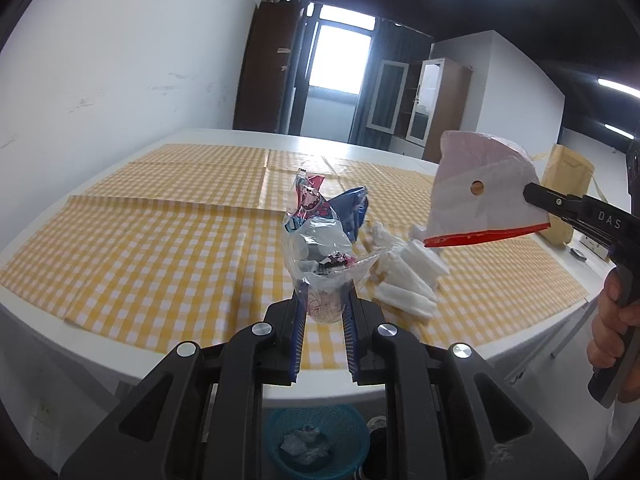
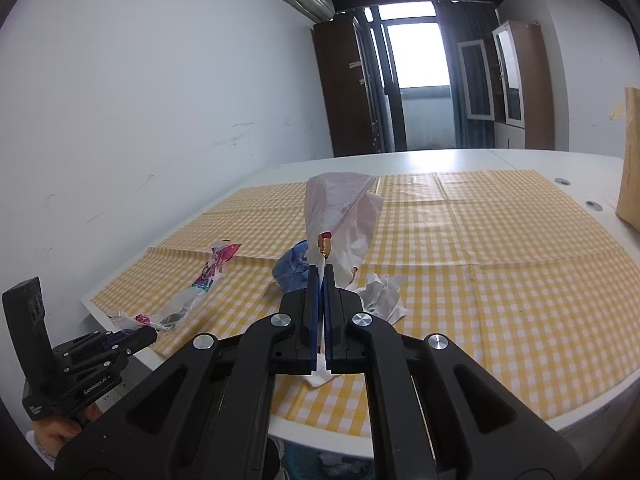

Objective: Collect trash
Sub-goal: 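Carry the clear bag and red-and-white wrapper down over the blue basket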

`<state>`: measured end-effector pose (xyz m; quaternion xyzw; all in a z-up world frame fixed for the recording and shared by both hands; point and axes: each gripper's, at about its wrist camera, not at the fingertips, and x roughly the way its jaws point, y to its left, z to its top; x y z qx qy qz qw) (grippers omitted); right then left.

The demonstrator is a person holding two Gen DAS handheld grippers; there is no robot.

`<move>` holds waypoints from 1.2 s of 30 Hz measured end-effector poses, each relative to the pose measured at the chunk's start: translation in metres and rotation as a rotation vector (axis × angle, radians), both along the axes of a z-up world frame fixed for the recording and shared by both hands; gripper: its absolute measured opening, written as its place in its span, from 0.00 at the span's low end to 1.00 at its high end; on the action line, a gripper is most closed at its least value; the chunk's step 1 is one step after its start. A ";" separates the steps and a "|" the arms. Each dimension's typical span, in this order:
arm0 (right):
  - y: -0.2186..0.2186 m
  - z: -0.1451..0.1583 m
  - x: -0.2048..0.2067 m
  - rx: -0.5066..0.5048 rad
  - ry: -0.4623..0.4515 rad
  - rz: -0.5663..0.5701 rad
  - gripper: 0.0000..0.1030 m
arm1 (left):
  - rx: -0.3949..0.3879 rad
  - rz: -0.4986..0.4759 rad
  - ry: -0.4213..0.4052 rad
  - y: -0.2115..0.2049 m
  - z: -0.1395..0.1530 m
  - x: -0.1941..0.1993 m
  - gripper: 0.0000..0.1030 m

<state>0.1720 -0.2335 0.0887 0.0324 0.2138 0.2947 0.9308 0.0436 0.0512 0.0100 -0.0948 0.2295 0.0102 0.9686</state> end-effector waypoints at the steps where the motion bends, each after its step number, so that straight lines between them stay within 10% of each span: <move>1: -0.002 0.001 -0.006 -0.001 -0.004 -0.003 0.01 | 0.005 -0.009 -0.004 -0.003 0.002 -0.006 0.16; 21: -0.018 0.001 -0.106 -0.064 -0.064 0.085 0.01 | 0.042 -0.121 -0.034 -0.012 0.018 -0.103 0.16; 36: -0.043 -0.066 -0.169 -0.112 0.056 0.192 0.01 | -0.005 -0.291 0.101 -0.033 -0.046 -0.157 0.16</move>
